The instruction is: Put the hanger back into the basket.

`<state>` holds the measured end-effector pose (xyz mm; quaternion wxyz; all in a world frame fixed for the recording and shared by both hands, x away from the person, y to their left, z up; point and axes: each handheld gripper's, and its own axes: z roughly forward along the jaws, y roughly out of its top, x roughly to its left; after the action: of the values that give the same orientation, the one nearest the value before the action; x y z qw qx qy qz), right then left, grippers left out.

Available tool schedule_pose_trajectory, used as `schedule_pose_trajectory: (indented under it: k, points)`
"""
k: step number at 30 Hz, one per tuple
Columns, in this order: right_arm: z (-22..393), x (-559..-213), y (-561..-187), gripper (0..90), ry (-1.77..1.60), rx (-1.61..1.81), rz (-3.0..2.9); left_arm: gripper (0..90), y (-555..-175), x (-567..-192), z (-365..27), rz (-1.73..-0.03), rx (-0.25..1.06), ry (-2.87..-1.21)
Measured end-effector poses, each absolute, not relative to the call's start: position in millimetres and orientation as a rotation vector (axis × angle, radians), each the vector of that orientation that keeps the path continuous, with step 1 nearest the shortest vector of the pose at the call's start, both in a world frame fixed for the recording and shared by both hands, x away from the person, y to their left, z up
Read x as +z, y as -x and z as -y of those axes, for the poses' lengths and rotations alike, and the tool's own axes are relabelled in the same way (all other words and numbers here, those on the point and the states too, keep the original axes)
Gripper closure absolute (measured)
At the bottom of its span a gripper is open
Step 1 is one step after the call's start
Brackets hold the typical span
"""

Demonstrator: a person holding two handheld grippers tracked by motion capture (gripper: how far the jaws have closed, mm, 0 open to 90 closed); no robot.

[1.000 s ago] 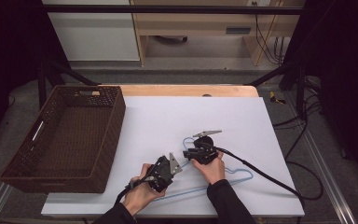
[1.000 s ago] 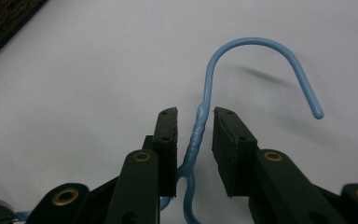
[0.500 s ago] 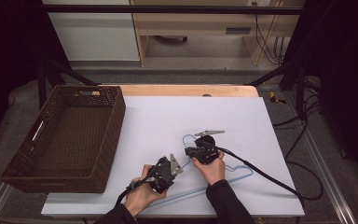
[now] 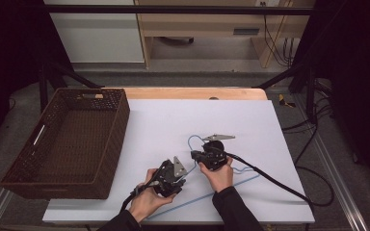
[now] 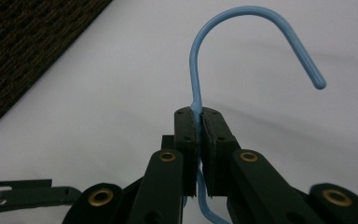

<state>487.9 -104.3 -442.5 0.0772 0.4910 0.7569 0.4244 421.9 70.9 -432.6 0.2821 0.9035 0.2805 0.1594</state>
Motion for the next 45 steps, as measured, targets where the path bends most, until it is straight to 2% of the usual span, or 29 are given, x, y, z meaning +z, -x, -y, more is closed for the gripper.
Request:
schedule_pose_trajectory:
  k: [4,7,13,22,27,29,37,45]
  points:
    - [104.3,-442.7,-488.0,86.1,-1.464,1.275,-2.271,63.8,-430.2,-437.8,-67.9,-0.785,0.366,-2.419]
    - [104.0,-442.6,-487.9,86.1,-1.467,1.279,-2.273,68.7,-433.7,-443.2,-64.0,-0.784,0.346,-2.435]
    - [104.8,-441.1,-487.0,86.0,-1.452,1.286,-2.275,84.3,-436.5,-443.6,-65.0,-0.795,0.305,-2.416]
    - [106.9,-436.2,-482.6,84.6,-1.414,1.294,-2.265,86.9,-431.5,-440.8,-64.7,-0.826,0.336,-2.381]
    - [121.8,-425.7,-465.8,73.5,-1.312,1.328,-2.263,87.1,-426.4,-432.0,-67.1,-0.805,0.349,-2.348]
    - [127.7,-423.5,-462.2,71.7,-1.297,1.355,-2.253,87.1,-425.4,-429.8,-68.0,-0.8,0.353,-2.347]
    - [199.0,-408.8,-436.6,51.1,-1.215,1.427,-2.117,87.2,-418.3,-409.2,-77.4,-0.771,0.385,-2.29]
    - [236.8,-406.9,-425.8,29.6,-1.188,1.389,-2.063,87.3,-418.7,-395.9,-90.0,-0.783,0.41,-2.245]
